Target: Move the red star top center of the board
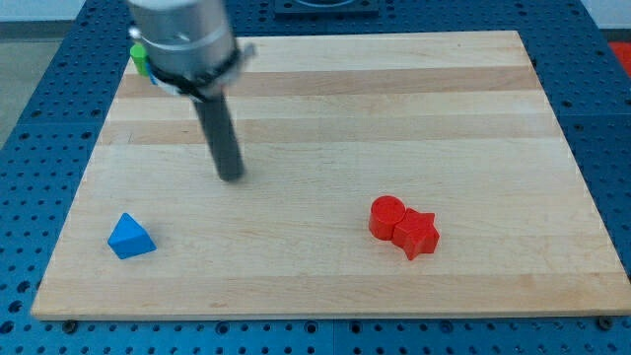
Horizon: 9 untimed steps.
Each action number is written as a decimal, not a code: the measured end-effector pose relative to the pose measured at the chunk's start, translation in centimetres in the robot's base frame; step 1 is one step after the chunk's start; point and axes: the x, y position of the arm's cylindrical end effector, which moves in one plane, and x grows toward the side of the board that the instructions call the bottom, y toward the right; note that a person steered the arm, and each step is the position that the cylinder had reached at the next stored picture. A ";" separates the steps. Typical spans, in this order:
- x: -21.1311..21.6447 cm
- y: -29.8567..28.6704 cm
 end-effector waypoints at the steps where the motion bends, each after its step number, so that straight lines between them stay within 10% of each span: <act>1: 6.2 3.1; 5: 7.7 28.7; 9: 2.0 28.3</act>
